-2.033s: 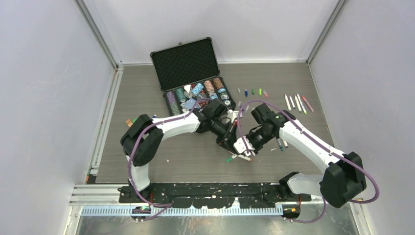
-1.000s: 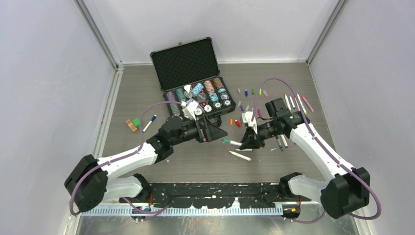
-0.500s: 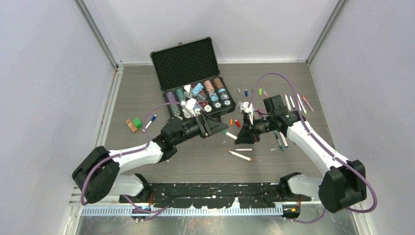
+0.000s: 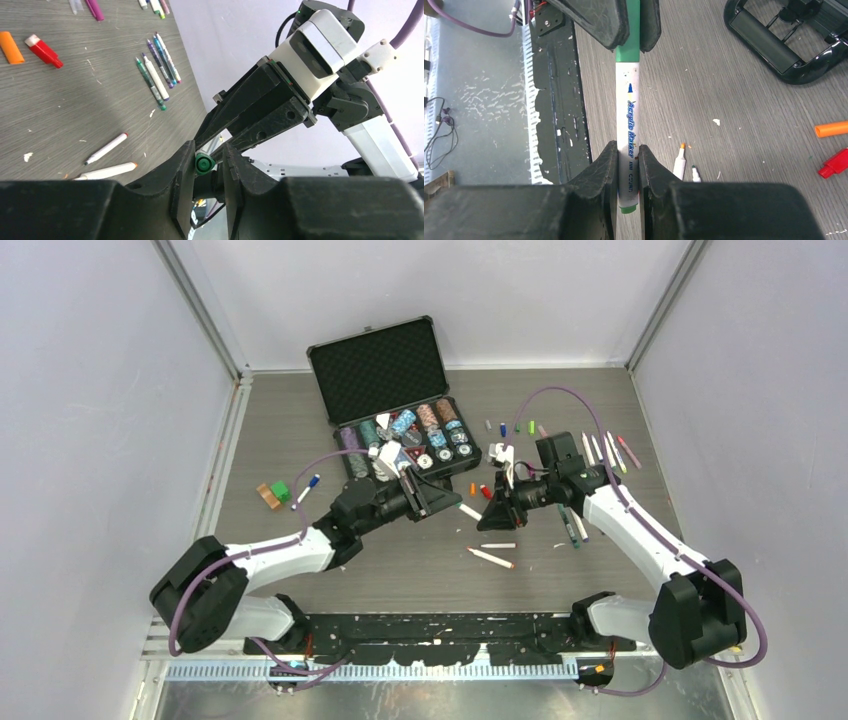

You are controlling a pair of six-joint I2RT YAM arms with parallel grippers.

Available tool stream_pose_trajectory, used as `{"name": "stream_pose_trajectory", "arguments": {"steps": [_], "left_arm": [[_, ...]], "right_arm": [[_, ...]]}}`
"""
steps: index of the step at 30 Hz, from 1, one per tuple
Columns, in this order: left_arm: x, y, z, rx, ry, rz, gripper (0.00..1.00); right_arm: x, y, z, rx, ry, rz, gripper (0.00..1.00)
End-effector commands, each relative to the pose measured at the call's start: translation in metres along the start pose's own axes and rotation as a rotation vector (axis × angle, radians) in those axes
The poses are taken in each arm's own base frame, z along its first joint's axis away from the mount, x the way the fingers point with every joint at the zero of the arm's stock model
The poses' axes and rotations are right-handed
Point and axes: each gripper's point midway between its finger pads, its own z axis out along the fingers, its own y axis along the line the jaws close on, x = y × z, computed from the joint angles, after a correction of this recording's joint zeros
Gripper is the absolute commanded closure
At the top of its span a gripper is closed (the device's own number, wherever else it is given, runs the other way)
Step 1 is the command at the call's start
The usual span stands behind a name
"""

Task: Open the pen caps
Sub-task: Open the pen cap from the pen.

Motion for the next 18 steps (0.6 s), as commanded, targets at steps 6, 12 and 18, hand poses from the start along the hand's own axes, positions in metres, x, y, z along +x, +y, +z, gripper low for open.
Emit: {"name": "stream_pose_trajectory", "arguments": {"steps": [6, 12, 18], "left_arm": [[-0.009, -0.017, 0.002, 0.020, -0.007, 0.069, 0.92], [-0.023, -0.016, -0.007, -0.007, -0.089, 0.123, 1.00], [-0.059, -0.009, -0.039, -0.136, -0.282, 0.201, 1.00]], "right_arm": [[-0.004, -0.006, 0.004, 0.019, -0.007, 0.000, 0.99], [-0.001, -0.005, 0.004, 0.012, 0.004, -0.004, 1.00], [0.005, -0.004, 0.005, -0.008, 0.030, -0.005, 1.00]]}}
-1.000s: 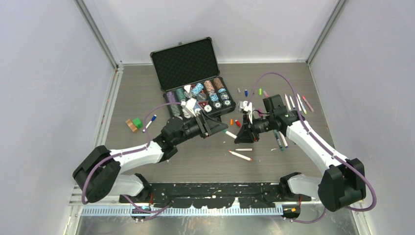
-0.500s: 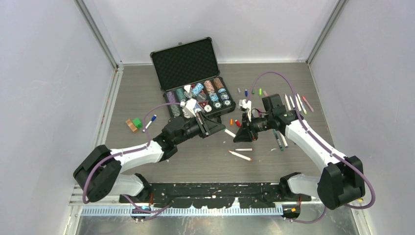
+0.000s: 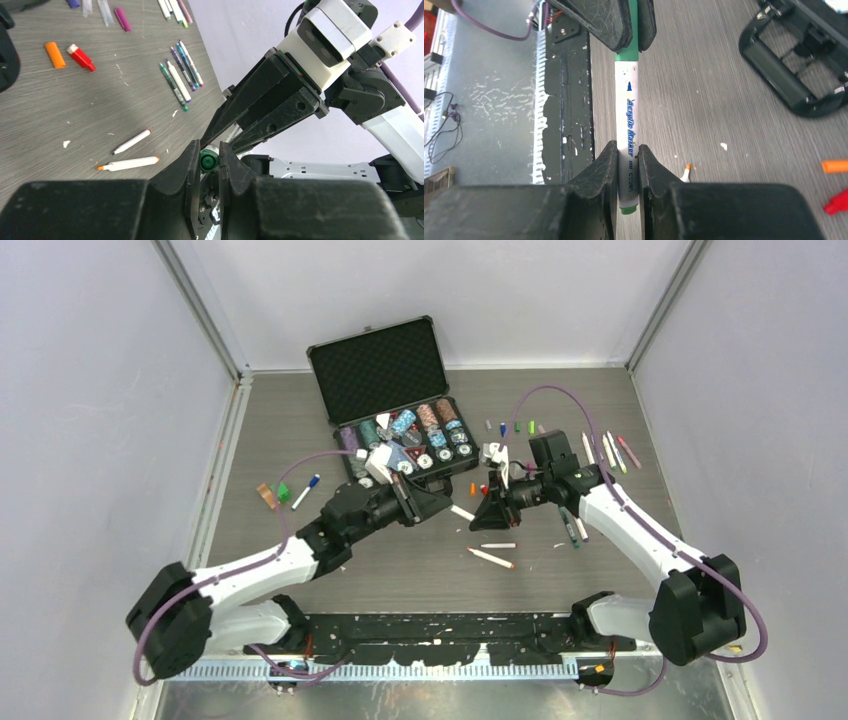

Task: Open the pen caps
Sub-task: Open the pen cap from the pen, then place the pen at the center of the board.

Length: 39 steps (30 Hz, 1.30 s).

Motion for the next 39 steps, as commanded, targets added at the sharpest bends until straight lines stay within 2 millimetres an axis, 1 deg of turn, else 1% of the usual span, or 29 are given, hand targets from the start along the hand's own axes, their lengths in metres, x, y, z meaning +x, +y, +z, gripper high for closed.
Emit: {"name": "stream_pose_trajectory", "arguments": {"steps": [1, 4, 8, 11, 14, 18, 27, 31, 34, 39], "left_arm": [[-0.058, -0.001, -0.027, -0.070, -0.276, 0.090, 1.00], [-0.079, 0.005, -0.046, -0.085, -0.398, 0.063, 1.00], [-0.096, 0.012, -0.065, -0.098, -0.476, 0.037, 1.00], [-0.102, 0.013, -0.072, -0.108, -0.491, 0.035, 1.00], [-0.103, 0.014, -0.075, -0.110, -0.492, 0.033, 1.00], [-0.095, 0.023, -0.072, -0.145, -0.443, 0.028, 1.00], [-0.063, 0.046, -0.057, -0.203, -0.276, 0.008, 1.00], [-0.055, 0.051, -0.056, -0.219, -0.232, 0.000, 1.00], [-0.047, 0.050, -0.055, -0.208, -0.191, 0.001, 1.00], [-0.041, 0.052, -0.056, -0.200, -0.152, -0.002, 1.00]], "right_arm": [[0.012, -0.006, -0.002, 0.022, 0.053, 0.023, 1.00], [0.013, -0.003, -0.001, 0.012, 0.060, 0.017, 1.00], [0.016, 0.000, 0.000, -0.007, 0.072, -0.002, 1.00], [0.018, 0.003, 0.001, -0.024, 0.085, -0.018, 1.00], [0.019, 0.003, 0.000, -0.026, 0.094, -0.031, 1.00], [0.027, -0.003, -0.005, 0.008, 0.147, -0.064, 0.99], [0.042, -0.019, -0.016, 0.072, 0.214, -0.080, 1.00], [0.047, -0.027, -0.022, 0.103, 0.240, -0.081, 0.99], [0.051, -0.032, -0.027, 0.127, 0.260, -0.080, 1.00], [0.054, -0.044, -0.041, 0.201, 0.290, -0.071, 1.00]]}}
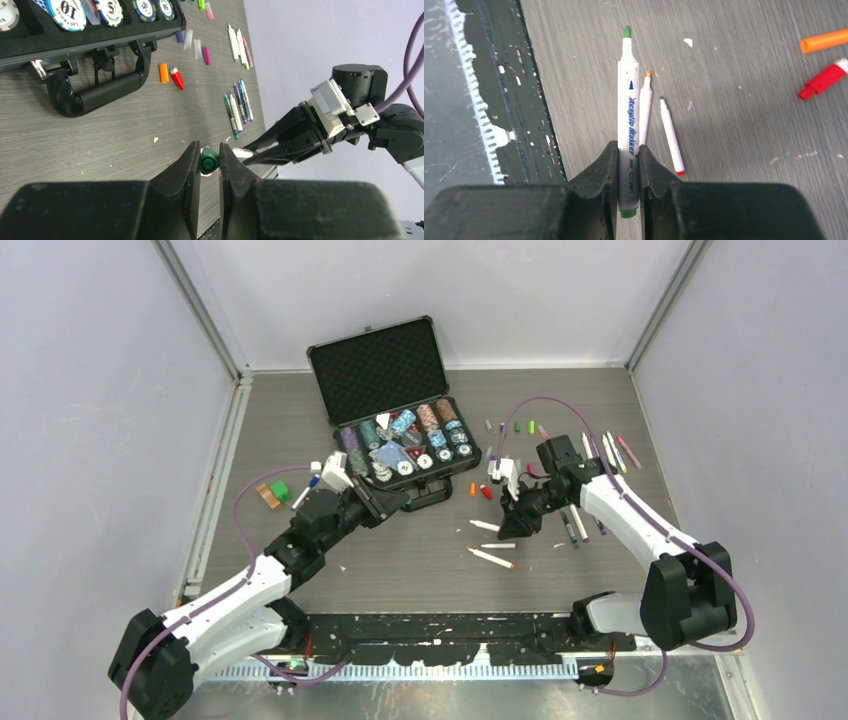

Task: Open the pen caps
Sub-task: Place the pen at the center of the board.

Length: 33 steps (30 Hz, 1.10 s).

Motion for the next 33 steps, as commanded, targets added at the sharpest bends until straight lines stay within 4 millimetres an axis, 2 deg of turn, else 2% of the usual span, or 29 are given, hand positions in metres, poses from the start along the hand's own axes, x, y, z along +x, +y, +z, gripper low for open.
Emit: {"name": "stream_pose_trajectory", "arguments": {"steps": [1, 6, 12, 21, 28, 33], "left_arm": [[0.000, -0.012, -0.001, 0.048, 0.036, 0.013, 1.00], [0.007, -0.013, -0.003, 0.067, 0.084, 0.011, 1.00], [0.013, -0.014, -0.004, 0.087, 0.128, 0.013, 1.00], [0.023, -0.023, -0.006, 0.128, 0.212, 0.041, 1.00], [0.034, -0.023, 0.005, 0.149, 0.278, 0.029, 1.00], [0.045, -0.023, 0.017, 0.158, 0.347, 0.012, 1.00]], "right_arm": [[-0.003, -0.019, -0.017, 0.095, 0.030, -0.033, 1.00], [0.015, -0.027, -0.024, 0.157, 0.127, -0.002, 1.00], [0.026, -0.038, -0.034, 0.258, 0.191, 0.048, 0.99], [0.044, -0.056, -0.041, 0.343, 0.193, 0.151, 0.99], [0.065, -0.065, -0.037, 0.369, 0.251, 0.175, 0.99], [0.077, -0.064, -0.027, 0.322, 0.287, 0.213, 0.97]]}}
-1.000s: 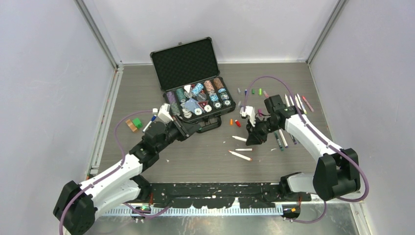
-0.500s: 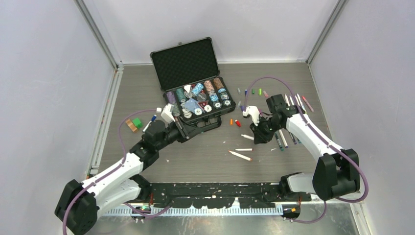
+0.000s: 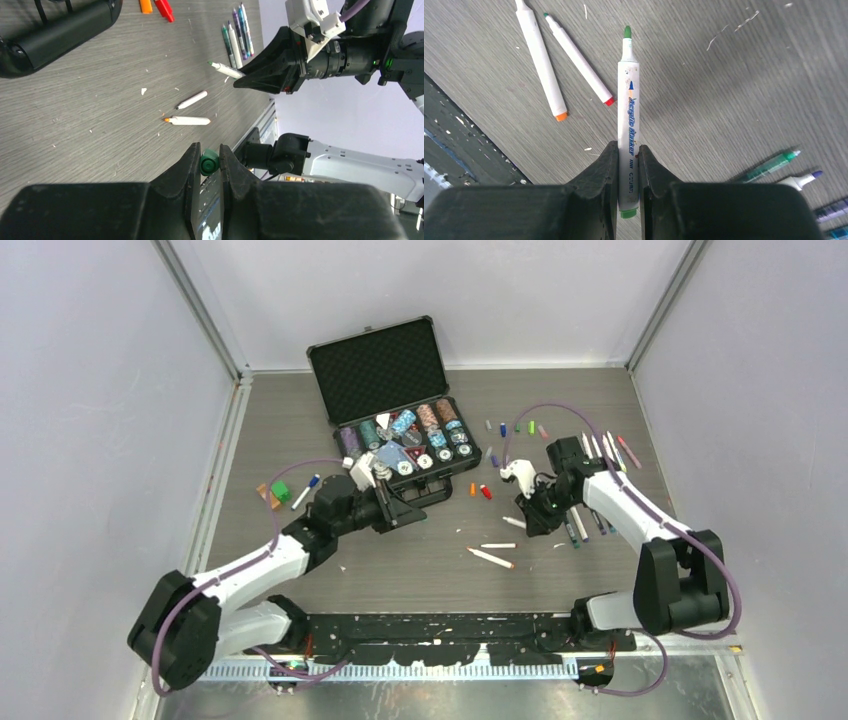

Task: Open the pen caps
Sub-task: Place the pen at the center of the board.

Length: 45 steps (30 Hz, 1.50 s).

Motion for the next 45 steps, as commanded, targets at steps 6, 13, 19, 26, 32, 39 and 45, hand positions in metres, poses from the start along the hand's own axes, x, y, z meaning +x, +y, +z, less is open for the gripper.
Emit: {"name": "stream_pose_trajectory", "arguments": {"steps": [6, 13, 19, 26, 32, 39, 45], "left_arm": [[0.000, -0.028, 0.021, 0.097, 0.069, 0.055, 1.00], [0.006, -0.028, 0.030, 0.089, 0.093, 0.064, 1.00], [0.011, -0.026, 0.036, 0.080, 0.115, 0.065, 1.00], [0.017, -0.028, 0.053, 0.062, 0.143, 0.114, 1.00], [0.025, -0.034, 0.089, -0.031, 0.187, 0.216, 1.00], [0.035, -0.009, 0.141, -0.268, 0.274, 0.156, 1.00], [0.043, -0.007, 0.188, -0.335, 0.275, 0.165, 1.00]], "right_arm": [[0.008, 0.009, 0.021, -0.097, 0.033, 0.015, 0.90], [0.015, 0.008, 0.031, -0.107, 0.100, 0.037, 0.72], [0.019, 0.007, 0.032, -0.096, 0.122, 0.058, 0.66], [0.007, 0.009, 0.021, -0.101, 0.093, 0.075, 0.64], [-0.015, 0.004, -0.016, -0.070, -0.005, 0.096, 0.64], [-0.007, -0.036, -0.050, 0.076, -0.109, 0.285, 0.64], [0.002, -0.058, -0.062, 0.208, -0.147, 0.328, 0.63]]}}
